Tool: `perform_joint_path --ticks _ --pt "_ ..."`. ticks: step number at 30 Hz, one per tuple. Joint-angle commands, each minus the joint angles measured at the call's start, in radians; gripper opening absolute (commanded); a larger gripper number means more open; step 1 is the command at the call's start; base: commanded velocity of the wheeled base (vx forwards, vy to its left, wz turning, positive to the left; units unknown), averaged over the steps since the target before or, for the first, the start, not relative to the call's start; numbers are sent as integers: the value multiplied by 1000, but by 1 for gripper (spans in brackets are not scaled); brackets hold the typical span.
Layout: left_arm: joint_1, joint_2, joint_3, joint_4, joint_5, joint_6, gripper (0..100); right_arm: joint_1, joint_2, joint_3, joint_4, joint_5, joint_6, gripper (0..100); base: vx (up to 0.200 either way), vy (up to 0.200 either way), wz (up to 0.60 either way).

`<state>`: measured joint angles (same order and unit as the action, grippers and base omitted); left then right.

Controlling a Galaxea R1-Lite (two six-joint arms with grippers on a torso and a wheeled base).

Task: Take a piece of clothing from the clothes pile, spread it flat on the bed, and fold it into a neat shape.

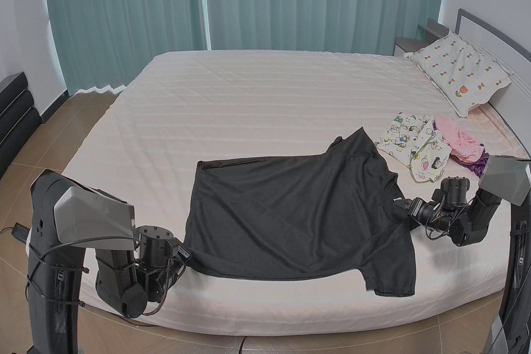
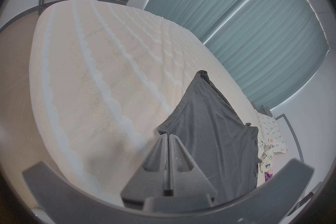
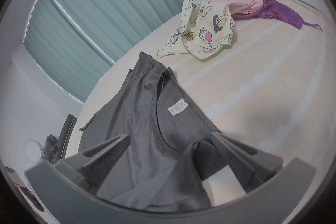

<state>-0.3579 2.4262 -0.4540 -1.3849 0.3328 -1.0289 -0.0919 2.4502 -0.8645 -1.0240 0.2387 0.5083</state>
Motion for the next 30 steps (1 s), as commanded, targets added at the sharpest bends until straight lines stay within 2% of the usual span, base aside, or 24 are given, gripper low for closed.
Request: perform_joint_path --ticks 1,4,5,8,14,19,23,30 --pt "0 5 -2 0 -1 -2 0 -49 -76 81 2 8 33 100 0 0 0" --pt "0 5 -2 0 -3 -2 0 -57 -129 173 -5 53 68 100 0 0 0" --pt "0 4 -2 0 -3 -2 0 -57 -172 254 -5 99 75 100 0 0 0" --pt "0 4 -2 0 -3 -2 0 -42 -252 420 -7 152 75 100 0 0 0" --pt "0 4 0 0 -3 -2 0 12 -273 602 -7 145 39 100 0 0 0" --pt "0 4 2 0 -3 -2 0 12 -246 642 -2 143 -7 100 0 0 0" --pt "0 5 0 0 -1 0 0 14 -214 671 -21 109 -76 100 0 0 0" --pt "-3 5 2 0 -1 0 0 50 -174 676 -53 31 -82 100 0 0 0"
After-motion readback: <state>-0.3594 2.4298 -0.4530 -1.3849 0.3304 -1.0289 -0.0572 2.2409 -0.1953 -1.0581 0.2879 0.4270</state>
